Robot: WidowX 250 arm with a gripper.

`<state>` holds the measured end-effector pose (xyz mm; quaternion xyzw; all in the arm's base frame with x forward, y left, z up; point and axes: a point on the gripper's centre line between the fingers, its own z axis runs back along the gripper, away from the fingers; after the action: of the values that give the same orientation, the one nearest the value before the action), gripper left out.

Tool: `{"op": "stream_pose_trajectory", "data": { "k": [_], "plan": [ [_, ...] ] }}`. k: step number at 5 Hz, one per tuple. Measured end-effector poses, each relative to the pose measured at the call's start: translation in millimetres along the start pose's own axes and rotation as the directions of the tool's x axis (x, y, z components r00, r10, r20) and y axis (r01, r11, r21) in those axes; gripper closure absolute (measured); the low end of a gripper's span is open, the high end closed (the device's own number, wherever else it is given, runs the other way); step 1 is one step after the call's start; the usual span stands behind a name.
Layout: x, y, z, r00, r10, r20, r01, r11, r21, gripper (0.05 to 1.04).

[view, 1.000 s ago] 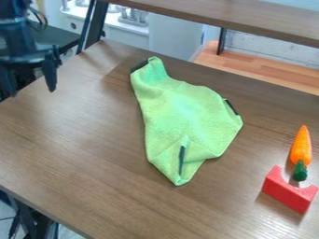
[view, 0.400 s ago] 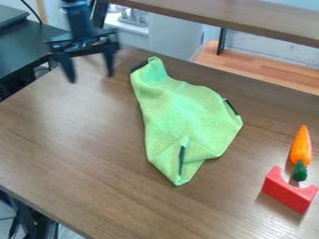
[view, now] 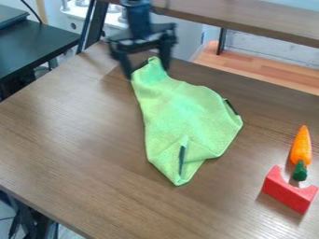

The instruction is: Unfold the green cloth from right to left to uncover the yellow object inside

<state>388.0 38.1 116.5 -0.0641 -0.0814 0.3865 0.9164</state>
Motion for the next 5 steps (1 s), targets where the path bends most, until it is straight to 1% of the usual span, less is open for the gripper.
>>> {"op": "stream_pose_trajectory", "data": {
  "k": [1, 2, 3, 4, 5],
  "plan": [
    [-0.8, -32.2, -8.4, 0.996, 0.032, 0.083, -0.03, 0.999, -0.026, 0.083],
    [3.6, -58.1, -26.4, 0.996, 0.023, 0.089, -0.021, 0.999, -0.031, 0.083],
    [8.1, -78.3, -41.1, 0.996, 0.008, 0.084, -0.006, 1.0, -0.026, 0.083],
    [6.8, -93.5, -62.6, 0.997, -0.001, 0.072, 0.002, 1.0, -0.003, 0.083],
    [1.0, -108.9, -74.4, 0.998, -0.014, 0.069, 0.014, 1.0, 0.002, 0.083]
  ]
}}
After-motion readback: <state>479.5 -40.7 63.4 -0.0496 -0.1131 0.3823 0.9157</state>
